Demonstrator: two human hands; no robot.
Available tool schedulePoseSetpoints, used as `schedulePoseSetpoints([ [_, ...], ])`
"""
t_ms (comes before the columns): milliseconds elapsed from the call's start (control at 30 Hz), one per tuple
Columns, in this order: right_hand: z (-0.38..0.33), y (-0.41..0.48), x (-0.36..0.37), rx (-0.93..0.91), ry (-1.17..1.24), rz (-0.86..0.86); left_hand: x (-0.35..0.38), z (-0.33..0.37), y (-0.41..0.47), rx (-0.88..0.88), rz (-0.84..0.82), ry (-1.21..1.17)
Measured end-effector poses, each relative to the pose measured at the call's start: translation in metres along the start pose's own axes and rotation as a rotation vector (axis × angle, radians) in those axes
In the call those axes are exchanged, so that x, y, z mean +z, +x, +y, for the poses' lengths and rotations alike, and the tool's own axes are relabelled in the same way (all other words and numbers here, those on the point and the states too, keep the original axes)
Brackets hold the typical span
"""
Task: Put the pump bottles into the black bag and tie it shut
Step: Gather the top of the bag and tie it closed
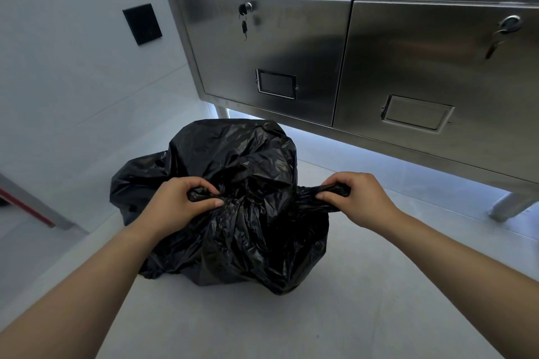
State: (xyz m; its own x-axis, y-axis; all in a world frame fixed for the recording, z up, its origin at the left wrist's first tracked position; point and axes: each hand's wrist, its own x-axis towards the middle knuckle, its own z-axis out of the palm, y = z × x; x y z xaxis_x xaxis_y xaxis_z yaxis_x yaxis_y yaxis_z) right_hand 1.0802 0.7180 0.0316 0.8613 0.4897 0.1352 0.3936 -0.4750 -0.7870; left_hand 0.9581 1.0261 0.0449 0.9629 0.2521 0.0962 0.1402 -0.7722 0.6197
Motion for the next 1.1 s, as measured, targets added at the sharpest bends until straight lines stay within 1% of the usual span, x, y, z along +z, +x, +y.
schedulePoseSetpoints([
  [167, 0.000, 0.000, 0.000, 0.026, 0.015, 0.021, 0.006, 0.000, -0.001, -0.019, -0.016, -0.101],
  [433, 0.006, 0.002, -0.009, 0.053, -0.049, 0.016, 0.003, -0.008, -0.002, 0.013, 0.055, -0.064],
  [667, 0.006, 0.003, -0.013, 0.074, -0.059, 0.024, -0.001, -0.014, -0.002, -0.016, 0.074, -0.066],
  [733, 0.004, 0.004, -0.012, 0.064, -0.044, 0.039, -0.004, -0.012, -0.002, -0.017, 0.057, -0.071],
  [833, -0.004, 0.005, -0.014, -0.005, -0.007, 0.041, -0.013, -0.005, -0.002, -0.026, 0.062, -0.142],
  [933, -0.014, 0.009, -0.019, -0.091, 0.024, 0.057, -0.024, 0.012, 0.004, -0.046, 0.220, -0.260],
  [1000, -0.022, 0.013, -0.021, -0.108, 0.055, 0.119, -0.028, 0.026, 0.010, -0.037, 0.275, -0.357],
  [1100, -0.038, 0.021, -0.021, -0.100, 0.148, 0.244, -0.029, 0.049, 0.013, 0.024, 0.270, -0.438],
])
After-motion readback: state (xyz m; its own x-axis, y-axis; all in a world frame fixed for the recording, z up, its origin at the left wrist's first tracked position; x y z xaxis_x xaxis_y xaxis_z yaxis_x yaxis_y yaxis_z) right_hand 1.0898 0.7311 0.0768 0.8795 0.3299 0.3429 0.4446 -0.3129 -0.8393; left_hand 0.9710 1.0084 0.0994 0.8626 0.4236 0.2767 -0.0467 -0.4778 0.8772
